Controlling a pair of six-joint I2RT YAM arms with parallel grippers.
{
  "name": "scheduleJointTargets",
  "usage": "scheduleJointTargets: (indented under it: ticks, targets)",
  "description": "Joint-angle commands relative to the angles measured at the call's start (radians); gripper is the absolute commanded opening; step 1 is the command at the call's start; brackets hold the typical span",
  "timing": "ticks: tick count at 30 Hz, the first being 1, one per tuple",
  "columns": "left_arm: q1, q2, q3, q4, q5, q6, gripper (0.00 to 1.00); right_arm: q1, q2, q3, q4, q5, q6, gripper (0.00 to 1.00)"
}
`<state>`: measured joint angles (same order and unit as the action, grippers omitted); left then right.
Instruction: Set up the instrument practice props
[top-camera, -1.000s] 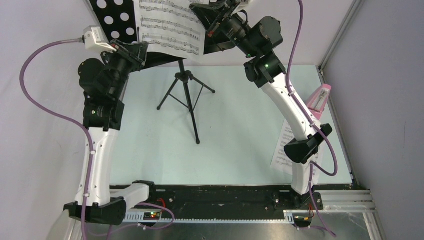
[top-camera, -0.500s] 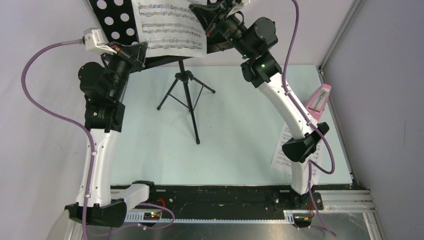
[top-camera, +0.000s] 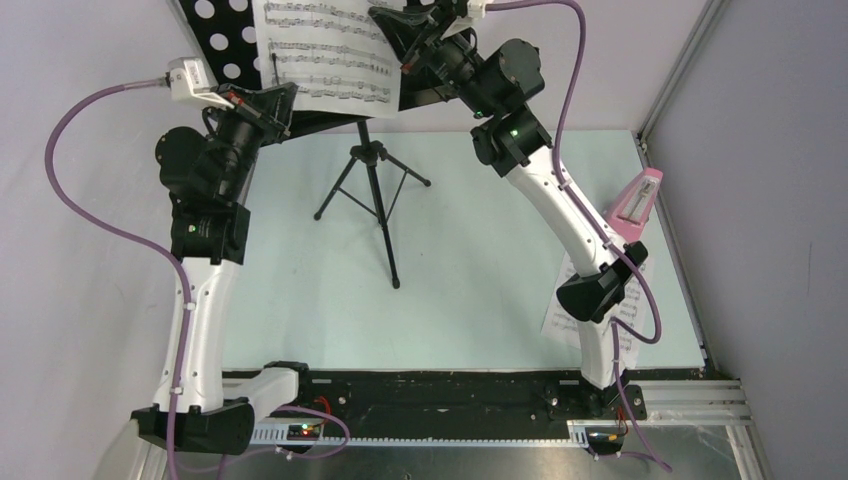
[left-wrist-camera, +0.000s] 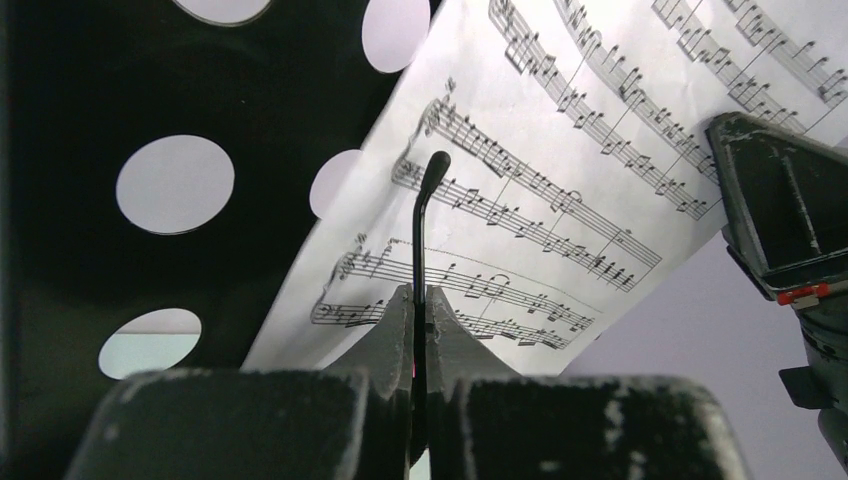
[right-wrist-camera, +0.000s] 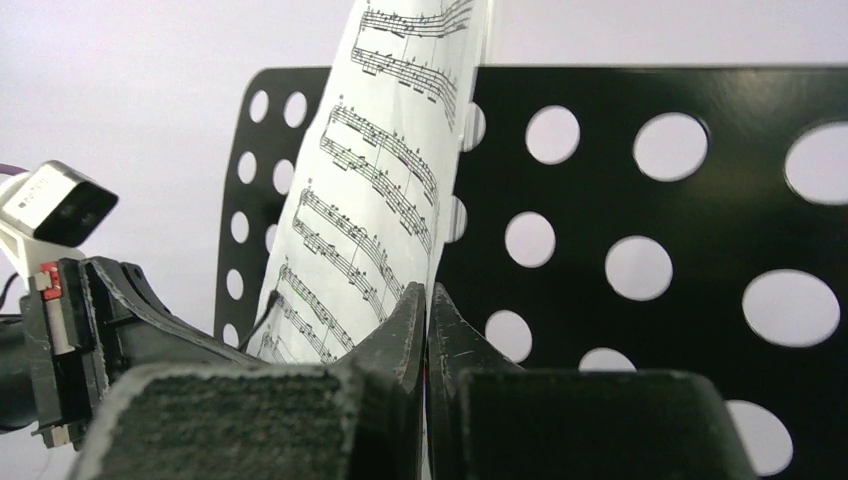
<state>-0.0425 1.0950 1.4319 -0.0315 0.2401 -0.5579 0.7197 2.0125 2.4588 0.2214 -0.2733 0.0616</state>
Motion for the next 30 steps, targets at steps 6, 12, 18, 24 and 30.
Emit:
scheduleJointTargets:
  ticks: [6, 12, 18, 24, 30]
  targets:
    - [0.003, -0.026, -0.012, 0.067, 0.054, -0.021, 0.0, 0.05, 0.01, 0.056, 0.082, -0.118, -0.127, 0.0]
    - [0.003, -0.045, -0.035, 0.074, 0.054, -0.024, 0.0, 0.076, 0.019, 0.053, 0.091, -0.158, -0.157, 0.0]
    - [0.004, -0.069, -0.062, 0.074, 0.036, -0.012, 0.0, 0.1, 0.034, 0.039, 0.125, -0.144, -0.16, 0.0]
    - [0.007, -0.088, -0.088, 0.074, 0.018, -0.007, 0.0, 0.131, 0.045, 0.0, 0.234, -0.119, -0.177, 0.0]
    - [0.01, -0.094, -0.105, 0.074, 0.018, -0.012, 0.0, 0.149, 0.058, -0.007, 0.269, -0.114, -0.206, 0.0]
